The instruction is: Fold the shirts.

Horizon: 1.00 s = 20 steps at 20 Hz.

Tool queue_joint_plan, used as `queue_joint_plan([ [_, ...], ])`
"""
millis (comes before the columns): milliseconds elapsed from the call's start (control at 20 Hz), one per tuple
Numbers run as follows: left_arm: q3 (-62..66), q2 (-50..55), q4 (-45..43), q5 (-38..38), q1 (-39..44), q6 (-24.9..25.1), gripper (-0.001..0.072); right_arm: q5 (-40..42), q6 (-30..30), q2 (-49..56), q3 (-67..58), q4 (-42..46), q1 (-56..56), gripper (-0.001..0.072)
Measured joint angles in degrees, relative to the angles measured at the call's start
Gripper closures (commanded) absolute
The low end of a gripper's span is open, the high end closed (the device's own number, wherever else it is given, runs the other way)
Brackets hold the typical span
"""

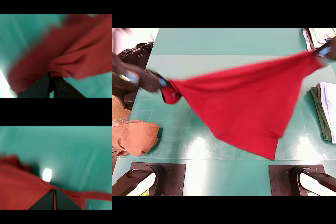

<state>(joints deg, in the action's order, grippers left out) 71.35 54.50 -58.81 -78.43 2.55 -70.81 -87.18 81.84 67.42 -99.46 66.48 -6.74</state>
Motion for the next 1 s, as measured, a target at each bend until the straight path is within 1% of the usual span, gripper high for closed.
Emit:
queue_joint_plan([
  [150, -14.86, 0.9, 0.39, 4.07, 0.11, 2.84, 0.0681, 3.61, 0.02, 1.77, 8.57, 3.74, -7.04, 0.07],
  [300, -25.11, 1.2, 0.61, 10.01, 0.11, 4.24, 0.0674, 6.86, 0.74, 2.38, 15.19, 5.42, -10.62, 0.07],
  [350, -27.54, 1.25, 0.74, 11.78, 0.11, 4.52, 0.0438, 7.48, 1.05, 2.43, 16.87, 5.66, -11.17, 0.07],
  [400, -29.24, 1.29, 0.66, 13.18, 0.11, 4.68, 0.0223, 8.0, 1.22, 2.51, 18.49, 5.99, -11.63, 0.07],
  [450, -30.53, 1.31, 0.7, 14.47, 0.09, 4.68, 0.021, 8.17, 1.4, 2.64, 19.85, 6.08, -12.0, 0.0699],
  [550, -31.91, 1.36, 0.76, 15.76, 0.09, 4.07, 0.021, 8.7, 1.49, 2.64, 21.53, 6.32, -12.39, 0.0699],
  [650, -30.91, 1.36, 0.81, 15.58, -0.57, 3.17, 0.021, 9.07, 1.55, 2.67, 22.45, 6.38, -12.57, 0.0699],
  [850, -21.86, 1.36, 0.85, 12.74, -5.51, 1.81, 0.021, 9.4, 1.62, 2.67, 23.23, 6.49, -12.76, 0.0699],
  [1000, -17.09, 1.92, 0.87, 12.55, -9.25, 0.83, 0.021, 9.44, 1.66, 2.67, 23.41, 6.56, -12.81, 0.0699],
])
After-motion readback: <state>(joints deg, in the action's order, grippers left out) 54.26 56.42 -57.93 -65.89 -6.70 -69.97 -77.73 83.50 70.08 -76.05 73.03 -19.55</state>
